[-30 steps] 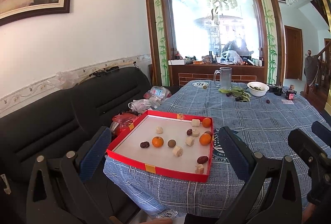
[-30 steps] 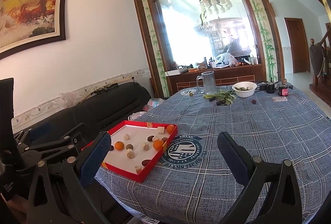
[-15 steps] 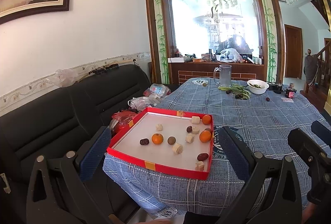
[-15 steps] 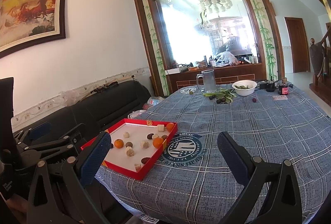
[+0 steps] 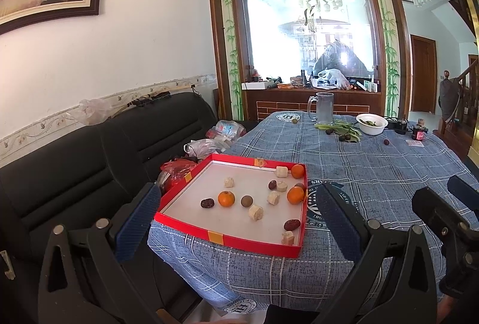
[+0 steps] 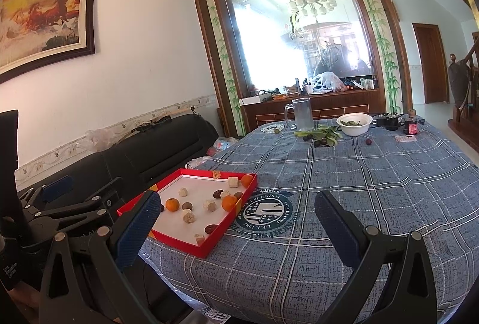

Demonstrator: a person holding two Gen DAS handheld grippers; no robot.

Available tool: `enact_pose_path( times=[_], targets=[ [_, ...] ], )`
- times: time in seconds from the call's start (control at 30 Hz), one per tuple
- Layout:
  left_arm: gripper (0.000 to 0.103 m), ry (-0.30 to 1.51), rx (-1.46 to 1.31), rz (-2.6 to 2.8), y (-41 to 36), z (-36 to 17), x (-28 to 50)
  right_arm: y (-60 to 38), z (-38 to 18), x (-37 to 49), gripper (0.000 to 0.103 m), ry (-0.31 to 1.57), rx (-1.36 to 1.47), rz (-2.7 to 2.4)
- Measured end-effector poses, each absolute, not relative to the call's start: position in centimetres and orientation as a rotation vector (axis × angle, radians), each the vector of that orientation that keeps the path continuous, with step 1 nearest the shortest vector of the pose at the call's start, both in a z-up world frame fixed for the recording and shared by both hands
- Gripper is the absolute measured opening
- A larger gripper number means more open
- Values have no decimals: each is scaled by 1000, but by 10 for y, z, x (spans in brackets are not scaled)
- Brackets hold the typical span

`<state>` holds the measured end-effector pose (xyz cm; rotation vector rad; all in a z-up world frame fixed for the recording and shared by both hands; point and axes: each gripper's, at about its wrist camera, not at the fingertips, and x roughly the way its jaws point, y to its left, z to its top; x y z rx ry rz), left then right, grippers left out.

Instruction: Organize fruits

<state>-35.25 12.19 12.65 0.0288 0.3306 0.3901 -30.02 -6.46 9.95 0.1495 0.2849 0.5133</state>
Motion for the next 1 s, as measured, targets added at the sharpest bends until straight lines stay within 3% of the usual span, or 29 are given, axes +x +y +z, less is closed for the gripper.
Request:
enact_pose_path(
  times=[1.0],
  targets=[
    [103,331,1,356,121,124,-351,-62,100,-296,103,267,125,519]
  ],
)
